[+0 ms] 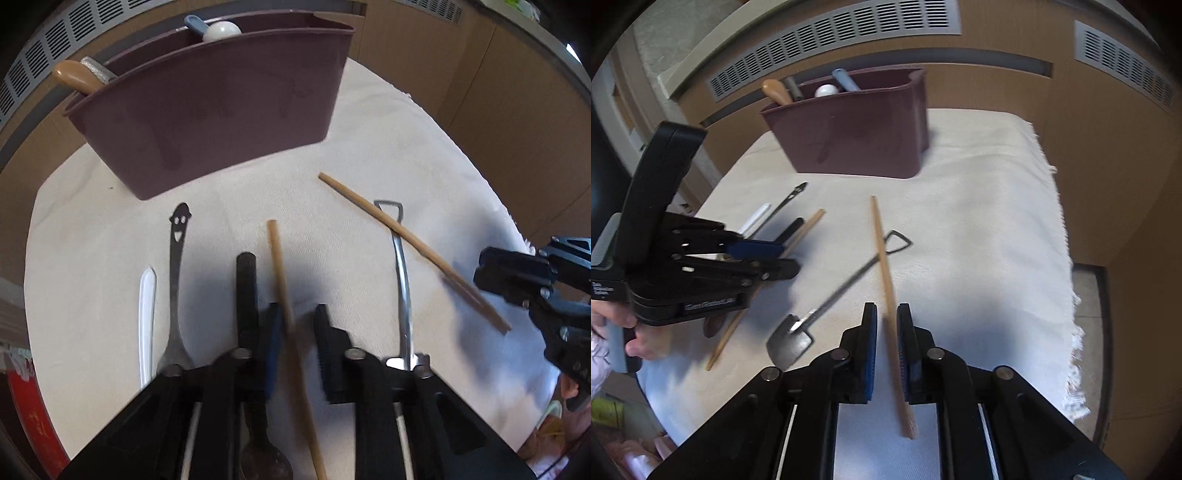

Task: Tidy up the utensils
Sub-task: 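Grasp a wooden chopstick with the left tool while the right tool grasps the other chopstick, then lift both chopsticks upright and carry them over the maroon caddy, then lower the chopsticks into the caddy and open both tools, then withdraw both open tools back over the remaining utensils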

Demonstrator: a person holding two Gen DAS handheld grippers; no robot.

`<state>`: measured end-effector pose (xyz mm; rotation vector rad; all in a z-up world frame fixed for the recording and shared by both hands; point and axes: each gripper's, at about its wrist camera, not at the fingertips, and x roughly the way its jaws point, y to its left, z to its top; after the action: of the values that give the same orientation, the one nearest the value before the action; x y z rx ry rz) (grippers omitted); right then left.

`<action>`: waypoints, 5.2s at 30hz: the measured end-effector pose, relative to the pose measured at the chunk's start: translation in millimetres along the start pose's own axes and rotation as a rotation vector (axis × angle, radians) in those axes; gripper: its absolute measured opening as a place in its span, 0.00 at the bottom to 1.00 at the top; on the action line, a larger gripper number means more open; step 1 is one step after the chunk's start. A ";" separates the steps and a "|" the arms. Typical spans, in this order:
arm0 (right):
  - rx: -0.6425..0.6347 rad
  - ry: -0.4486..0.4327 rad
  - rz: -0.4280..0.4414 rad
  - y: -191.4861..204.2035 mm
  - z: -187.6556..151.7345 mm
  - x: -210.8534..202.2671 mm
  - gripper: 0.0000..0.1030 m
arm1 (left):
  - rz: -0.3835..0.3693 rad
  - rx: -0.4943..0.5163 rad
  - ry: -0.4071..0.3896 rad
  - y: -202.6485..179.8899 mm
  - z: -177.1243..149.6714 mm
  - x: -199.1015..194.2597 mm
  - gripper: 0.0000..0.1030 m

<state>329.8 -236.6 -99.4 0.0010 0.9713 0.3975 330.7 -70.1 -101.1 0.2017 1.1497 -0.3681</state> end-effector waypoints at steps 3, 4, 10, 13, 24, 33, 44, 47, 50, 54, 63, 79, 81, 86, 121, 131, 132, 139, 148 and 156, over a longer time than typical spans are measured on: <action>-0.020 0.018 0.016 3.4 9.3 11.0 0.14 | -0.022 -0.053 -0.028 9.1 -7.5 -6.5 0.06; -0.028 0.022 0.012 3.9 12.5 14.6 0.14 | -0.025 -0.062 -0.035 12.6 -12.8 -9.7 0.06; -0.067 0.101 -0.013 6.7 30.9 44.0 0.14 | -0.030 -0.055 -0.011 23.3 -30.4 -15.6 0.06; -0.084 0.135 -0.018 9.3 34.9 54.9 0.14 | -0.039 -0.044 0.008 25.2 -32.1 -17.3 0.07; -0.001 0.112 0.016 -2.6 25.0 40.1 0.05 | -0.024 -0.047 0.024 21.1 -19.5 -13.9 0.06; 0.057 -0.035 0.064 3.7 12.2 -15.0 0.05 | -0.128 -0.248 -0.264 29.3 -43.9 -82.4 0.06; -0.008 -0.256 0.036 40.9 23.5 -82.4 0.05 | -0.151 -0.280 -0.575 29.5 -43.1 -182.0 0.06; -0.038 -0.341 0.035 51.2 42.4 -109.6 0.05 | -0.159 -0.254 -0.683 27.7 -27.3 -216.2 0.06; -0.084 -0.477 0.017 63.2 71.4 -148.5 0.05 | -0.152 -0.211 -0.808 26.4 -3.2 -255.0 0.06; -0.129 -0.655 -0.010 74.2 107.5 -189.9 0.06 | -0.127 -0.186 -0.960 31.9 25.6 -295.8 0.06; -0.149 -0.791 -0.036 78.8 172.6 -190.8 0.06 | -0.129 -0.196 -1.069 68.9 74.1 -307.7 0.06; -0.091 -0.643 -0.016 33.5 217.3 -51.2 0.06 | -0.144 -0.283 -0.954 128.6 139.3 -180.4 0.06; -0.085 -0.625 -0.015 28.7 220.1 -37.0 0.06 | -0.143 -0.286 -0.952 131.0 145.1 -164.6 0.06; -0.083 -0.609 -0.033 19.1 221.9 -1.5 0.06 | -0.121 -0.296 -0.918 136.0 152.6 -123.0 0.06; -0.055 -0.379 -0.168 28.6 85.8 -13.7 1.00 | 0.060 -0.367 -0.491 119.7 -12.4 -104.3 0.57; -0.097 -0.182 -0.338 47.5 36.5 12.5 1.00 | 0.087 -0.306 -0.321 105.8 -81.3 -78.9 0.67; -0.090 -0.158 -0.334 49.0 32.1 15.1 1.00 | 0.093 -0.294 -0.302 103.2 -86.7 -76.0 0.67; -0.098 -0.012 -0.204 69.6 -3.0 31.0 1.00 | 0.033 -0.236 -0.228 79.5 -114.1 -66.3 0.68; -0.171 0.040 -0.251 83.8 -15.3 47.1 0.96 | -0.053 -0.168 -0.148 45.7 -118.4 -50.6 0.69; -0.149 0.048 -0.276 54.7 -32.1 26.1 0.96 | -0.127 -0.161 -0.131 28.4 -107.1 -44.9 0.69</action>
<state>299.0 -182.9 -129.0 -0.2758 0.9718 0.2154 234.5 0.7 -103.7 -0.0358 1.0599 -0.3928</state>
